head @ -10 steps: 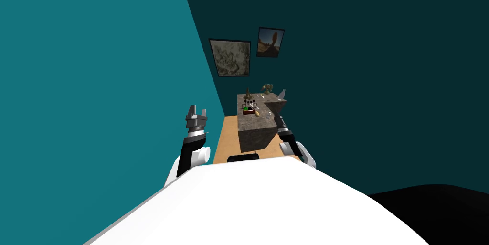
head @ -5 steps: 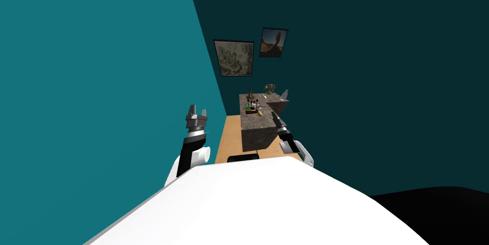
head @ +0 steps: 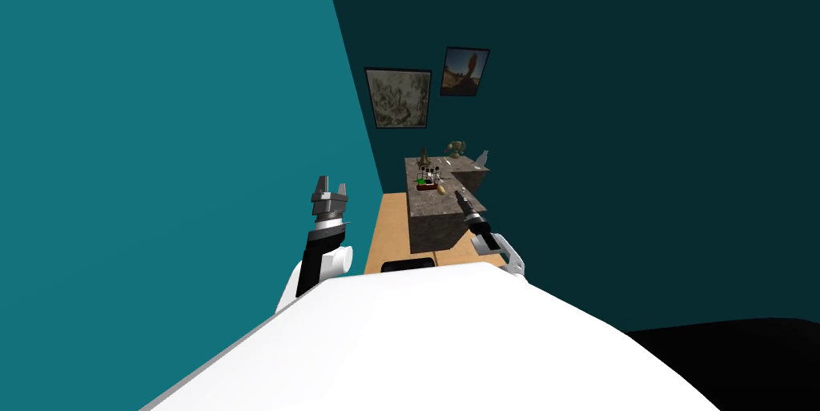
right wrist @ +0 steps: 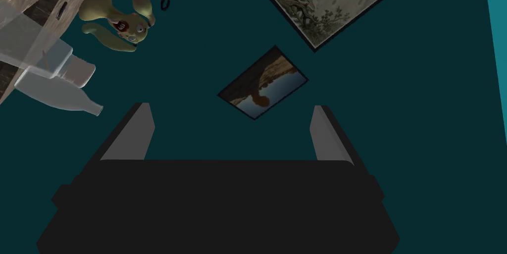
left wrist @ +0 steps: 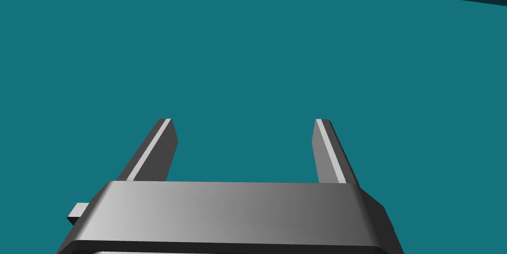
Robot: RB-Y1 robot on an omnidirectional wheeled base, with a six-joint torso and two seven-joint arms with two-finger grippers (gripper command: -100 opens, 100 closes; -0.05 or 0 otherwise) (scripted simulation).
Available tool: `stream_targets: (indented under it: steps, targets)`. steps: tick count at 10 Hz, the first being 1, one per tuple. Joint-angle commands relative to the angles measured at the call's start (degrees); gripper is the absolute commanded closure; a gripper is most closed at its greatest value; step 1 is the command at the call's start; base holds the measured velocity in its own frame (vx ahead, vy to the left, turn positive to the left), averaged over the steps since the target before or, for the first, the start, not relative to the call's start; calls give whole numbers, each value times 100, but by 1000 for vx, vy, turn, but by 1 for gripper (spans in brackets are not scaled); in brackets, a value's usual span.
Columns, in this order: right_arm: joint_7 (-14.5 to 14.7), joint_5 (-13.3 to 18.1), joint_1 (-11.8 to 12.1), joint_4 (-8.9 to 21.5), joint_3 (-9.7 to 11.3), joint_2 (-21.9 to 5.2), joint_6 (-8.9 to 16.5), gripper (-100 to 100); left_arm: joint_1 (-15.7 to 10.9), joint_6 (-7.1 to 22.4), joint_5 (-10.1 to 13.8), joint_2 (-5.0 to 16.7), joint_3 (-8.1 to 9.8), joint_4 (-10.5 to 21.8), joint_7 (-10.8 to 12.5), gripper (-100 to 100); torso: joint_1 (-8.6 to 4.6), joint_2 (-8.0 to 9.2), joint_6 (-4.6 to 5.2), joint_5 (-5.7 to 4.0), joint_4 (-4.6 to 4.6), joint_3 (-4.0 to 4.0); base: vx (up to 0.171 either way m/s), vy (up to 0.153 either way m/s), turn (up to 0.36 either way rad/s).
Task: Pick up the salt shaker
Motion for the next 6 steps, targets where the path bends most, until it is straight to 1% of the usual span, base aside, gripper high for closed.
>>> stream_targets:
  steps: [1,2,4,5,6]
  targets:
    - [109,112,-137,286,-19,-58,134,-100,0,0,0,0,0,0,0,0,0,0,0,0,0,0,-2,48,31]
    - [109,112,-137,293,-19,-58,134,-100,0,0,0,0,0,0,0,0,-7,-3,0,-2,-1,-2,4,33,18]
    - [219,315,-368,701,-85,-242,366,-100,0,0,0,0,0,0,0,0,-9,-6,-1,-3,-2,-4,2,68,37]
    - [219,315,-368,766,-85,-242,366,-100,0,0,0,0,0,0,0,0,1,-7,0,0,-2,-4,9,64,5]
    - [263,434,-491,1001,-121,-340,495,-100,0,0,0,0,0,0,0,0,-4,-7,1,-1,-2,-4,12,54,16]
